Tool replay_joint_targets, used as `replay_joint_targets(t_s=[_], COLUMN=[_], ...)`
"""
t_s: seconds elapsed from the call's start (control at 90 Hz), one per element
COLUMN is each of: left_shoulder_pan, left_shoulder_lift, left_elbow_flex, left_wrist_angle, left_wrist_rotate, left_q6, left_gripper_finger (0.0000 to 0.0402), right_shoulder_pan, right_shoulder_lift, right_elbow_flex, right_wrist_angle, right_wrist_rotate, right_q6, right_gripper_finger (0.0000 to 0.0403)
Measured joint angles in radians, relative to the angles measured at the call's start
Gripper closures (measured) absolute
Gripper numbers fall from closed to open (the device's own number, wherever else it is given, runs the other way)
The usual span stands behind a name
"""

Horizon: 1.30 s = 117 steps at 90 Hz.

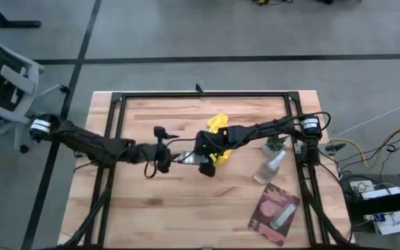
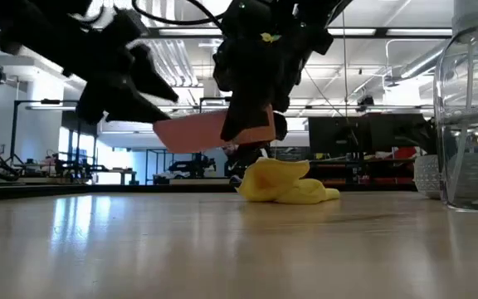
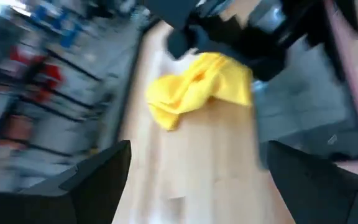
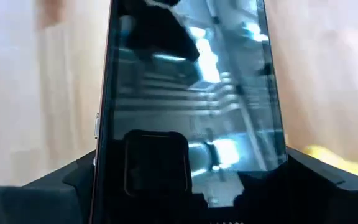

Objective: Apply microfiber cloth
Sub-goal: Wipe the back of the pink cellphone with a microfiber cloth

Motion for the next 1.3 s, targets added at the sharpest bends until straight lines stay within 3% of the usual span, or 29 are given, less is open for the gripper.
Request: replay_joint_targets(t_s=[0.189, 0.278, 0.433, 0.633, 1.022, 1.3], left_shoulder_pan=[-0.164, -0.192, -0.203, -0.25, -0.283, -0.28], left_shoulder_lift=[0.011, 0.019, 0.037, 0.056, 0.061, 0.061], left_elbow_flex=[0.0, 0.0, 0.0, 0.007, 0.007, 0.071], left_wrist_angle=[0.002, 0.002, -0.002, 0.006, 0.033, 0.12], left_wrist_rotate=[-0.361, -0.427, -0.45, -0.696, -0.736, -0.741], left_q6=[0.148, 0.187, 0.247, 0.431, 0.45, 0.547], left_gripper_finger=[0.0051, 0.0052, 0.0052, 0.0052, 0.0052, 0.0052], right_shoulder_pan=[-0.009, -0.02, -0.029, -0.043, -0.074, -0.074], right_shoulder_lift=[0.0, 0.0, -0.004, -0.004, -0.004, -0.004], right_elbow_flex=[0.001, 0.017, 0.067, 0.133, 0.28, 0.3], right_wrist_angle=[0.024, 0.039, 0.045, 0.054, 0.073, 0.119], right_wrist_rotate=[-0.077, -0.117, -0.13, -0.17, -0.208, -0.242], right_q6=[0.146, 0.213, 0.315, 0.463, 0.514, 0.565], right_gripper_finger=[0.0093, 0.0093, 0.0093, 0.0093, 0.0093, 0.0093])
